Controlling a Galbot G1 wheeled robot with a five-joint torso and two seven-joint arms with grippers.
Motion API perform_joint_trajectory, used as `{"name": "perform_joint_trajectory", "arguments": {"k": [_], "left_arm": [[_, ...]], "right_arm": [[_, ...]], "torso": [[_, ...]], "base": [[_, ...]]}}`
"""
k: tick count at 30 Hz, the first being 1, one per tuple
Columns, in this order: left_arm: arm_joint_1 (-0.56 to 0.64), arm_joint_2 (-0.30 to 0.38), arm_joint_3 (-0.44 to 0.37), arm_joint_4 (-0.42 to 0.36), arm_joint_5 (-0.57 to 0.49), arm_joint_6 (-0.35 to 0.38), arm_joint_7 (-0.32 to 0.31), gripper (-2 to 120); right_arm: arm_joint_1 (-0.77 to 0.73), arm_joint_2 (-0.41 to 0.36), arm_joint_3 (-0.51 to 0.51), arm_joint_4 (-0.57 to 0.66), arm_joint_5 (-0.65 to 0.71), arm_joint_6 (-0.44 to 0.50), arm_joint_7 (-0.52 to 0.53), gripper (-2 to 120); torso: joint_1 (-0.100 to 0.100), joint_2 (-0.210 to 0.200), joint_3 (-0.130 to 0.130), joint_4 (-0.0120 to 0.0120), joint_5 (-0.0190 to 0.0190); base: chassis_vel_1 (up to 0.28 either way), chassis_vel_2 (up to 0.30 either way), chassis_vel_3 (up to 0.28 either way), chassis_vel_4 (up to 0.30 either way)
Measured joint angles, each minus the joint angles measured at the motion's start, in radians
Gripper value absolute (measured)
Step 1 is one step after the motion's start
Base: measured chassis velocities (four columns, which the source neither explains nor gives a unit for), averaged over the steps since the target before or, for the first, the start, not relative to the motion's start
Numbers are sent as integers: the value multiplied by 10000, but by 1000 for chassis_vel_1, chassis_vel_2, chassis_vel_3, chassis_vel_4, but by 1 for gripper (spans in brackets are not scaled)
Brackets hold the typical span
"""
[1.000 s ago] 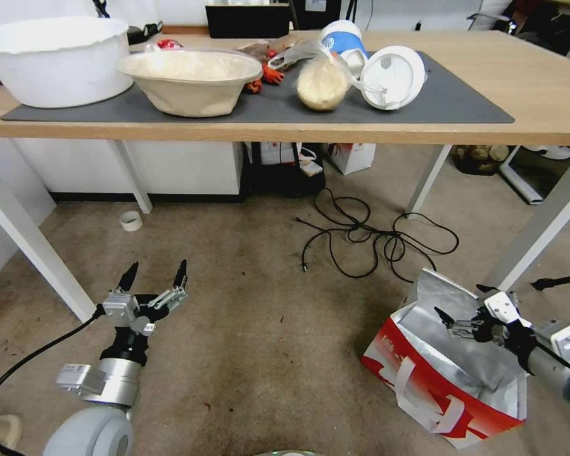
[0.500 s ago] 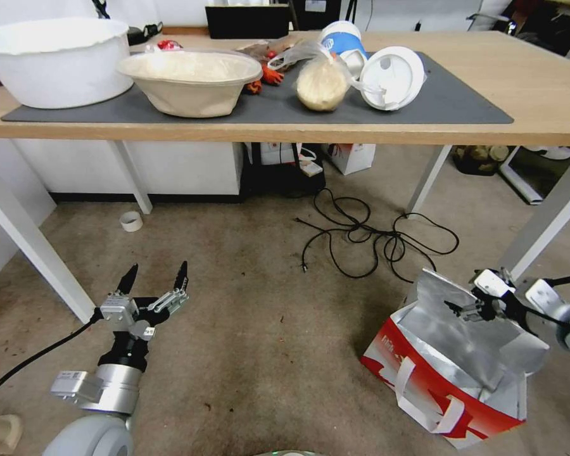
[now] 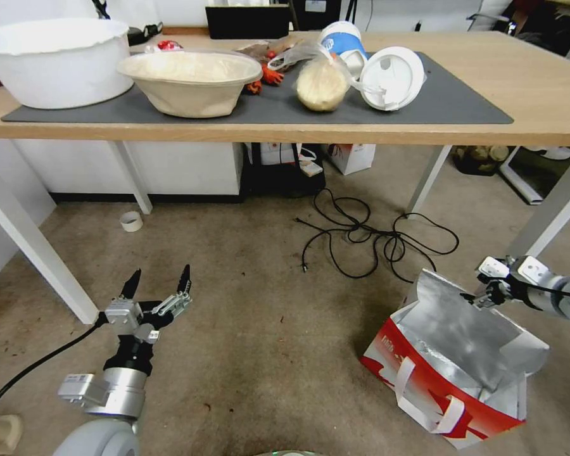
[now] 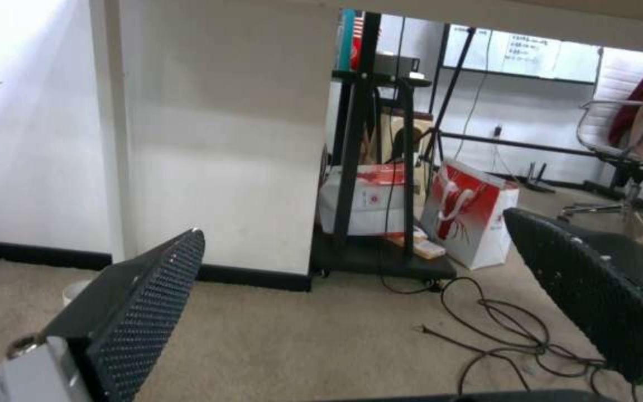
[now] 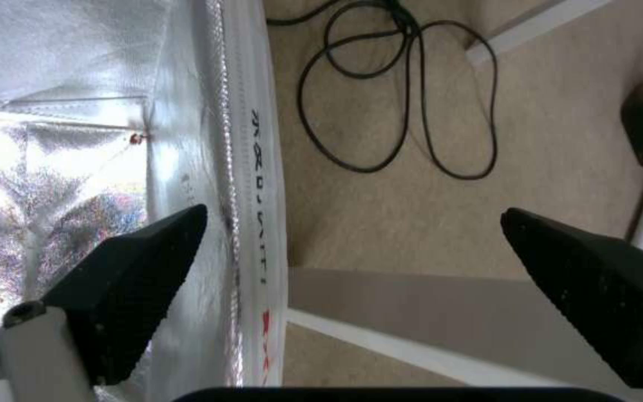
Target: Pick up the food delivery bag from the floor and place it on the table.
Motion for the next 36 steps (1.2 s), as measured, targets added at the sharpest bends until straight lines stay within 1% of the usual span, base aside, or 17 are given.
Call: {"name": "perform_joint_trajectory", "arguments": {"k": [3,4,7,16,17,18,20,21,24,25,28,29,31,32,33,34,36], "left_arm": [[-23,-48,-16,79,41,1,-5,100],[-23,-48,-16,79,41,1,-5,100],[-38,-86,-30,145,61,1,-8,100],[-76,-91,-94,236,63,1,-13,100],[-98,-88,-100,248,62,1,-14,100],[-98,-88,-100,248,62,1,-14,100],[-163,-86,-95,298,57,1,-19,100],[-163,-86,-95,298,57,1,-19,100],[-191,-97,-60,349,57,1,-21,100],[-191,-97,-60,349,57,1,-21,100],[-188,-105,-54,403,57,-11,-21,100],[-188,-105,-54,403,57,-11,-21,100],[-188,-104,-64,421,57,-19,-21,100],[-189,-103,-65,423,57,-20,-21,100],[-192,-92,-79,427,57,-23,-21,100],[-192,-92,-79,427,57,-23,-21,100],[-196,-78,-101,435,53,-25,-21,100]], "right_arm": [[1119,133,-1110,-450,-32,-21,-207,100],[1119,133,-1110,-450,-32,-21,-207,100],[1833,424,-1898,-784,-191,-100,-450,100],[1975,895,-2233,-1094,-846,-332,-1067,99],[1873,943,-2154,-1105,-963,-384,-1185,93],[1873,943,-2154,-1105,-963,-384,-1185,93],[1706,1033,-2017,-1211,-1150,-435,-1453,84],[1706,1033,-2017,-1211,-1150,-435,-1453,84],[1678,1155,-1978,-1422,-1265,-421,-1574,73],[1678,1155,-1978,-1422,-1265,-421,-1574,73],[1683,1272,-1970,-1539,-1311,-408,-1623,59],[1683,1272,-1970,-1539,-1311,-408,-1623,59],[1685,1323,-1969,-1556,-1318,-400,-1629,50],[1685,1332,-1969,-1560,-1318,-399,-1628,50],[1698,1388,-1970,-1581,-1322,-387,-1629,40],[1698,1388,-1970,-1581,-1322,-387,-1629,40],[1709,1449,-1995,-1622,-1351,-374,-1629,30]], "torso": [[0,1,0,2,-1],[0,1,0,2,-1],[1,2,0,6,-2],[1,3,0,3,-1],[1,4,0,1,0],[1,4,0,1,0],[1,4,0,0,-1],[1,4,0,0,-1],[0,5,0,2,-2],[0,5,0,2,-2],[0,5,0,2,-2],[0,5,0,2,-2],[1,5,0,3,-2],[0,5,0,3,-2],[1,5,0,3,-1],[1,5,0,3,-1],[1,5,0,3,-2]], "base": [[0,0,0,0],[0,0,0,0],[0,0,0,0],[0,0,0,0],[0,0,0,0],[0,0,0,0],[0,0,0,0],[0,0,0,0],[0,0,0,0],[0,0,0,0],[0,0,0,0],[0,0,0,0],[0,0,0,0],[0,0,0,0],[0,0,0,0],[0,0,0,0],[0,0,0,0]]}}
